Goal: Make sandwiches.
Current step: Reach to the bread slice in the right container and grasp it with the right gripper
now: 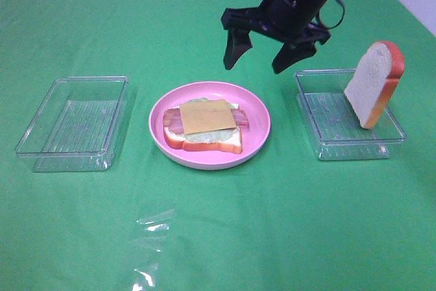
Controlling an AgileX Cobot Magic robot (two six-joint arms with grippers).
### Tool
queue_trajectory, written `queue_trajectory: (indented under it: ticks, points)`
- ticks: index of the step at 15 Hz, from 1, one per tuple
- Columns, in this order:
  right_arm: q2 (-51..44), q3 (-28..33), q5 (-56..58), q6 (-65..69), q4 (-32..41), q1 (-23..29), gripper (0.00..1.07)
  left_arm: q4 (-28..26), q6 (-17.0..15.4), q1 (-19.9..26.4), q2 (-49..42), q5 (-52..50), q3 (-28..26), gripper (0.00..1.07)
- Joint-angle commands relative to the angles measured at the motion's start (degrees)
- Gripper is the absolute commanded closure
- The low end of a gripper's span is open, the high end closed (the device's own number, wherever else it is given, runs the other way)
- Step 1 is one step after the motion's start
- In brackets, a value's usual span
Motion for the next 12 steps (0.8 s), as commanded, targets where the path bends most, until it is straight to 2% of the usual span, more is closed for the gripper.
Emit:
queue_trajectory:
  ticks: [1,4,6,12]
  points:
    - [-2.75,-6.42,7.22,8.14,-12.43,-0.17,0.22,0.0,0.0,0.0,-0.92,-0.92,0.17,0.06]
    - [-2.69,-13.69,16.27,10.31,-19.25,-1.09,0.22,0.0,0.0,0.0,-0.92,-0.92,0.17,0.06]
    - [-2.69,-17.36,20.45,10.43,-19.19,-5.04,0.22,0.0,0.0,0.0,-0.92,-0.92,0.17,0.06]
    - [-1.95,-17.99,22.0,8.42,-17.65,-17.7,0.22,0.0,0.0,0.0,-0.92,-0.92,0.17,0.06]
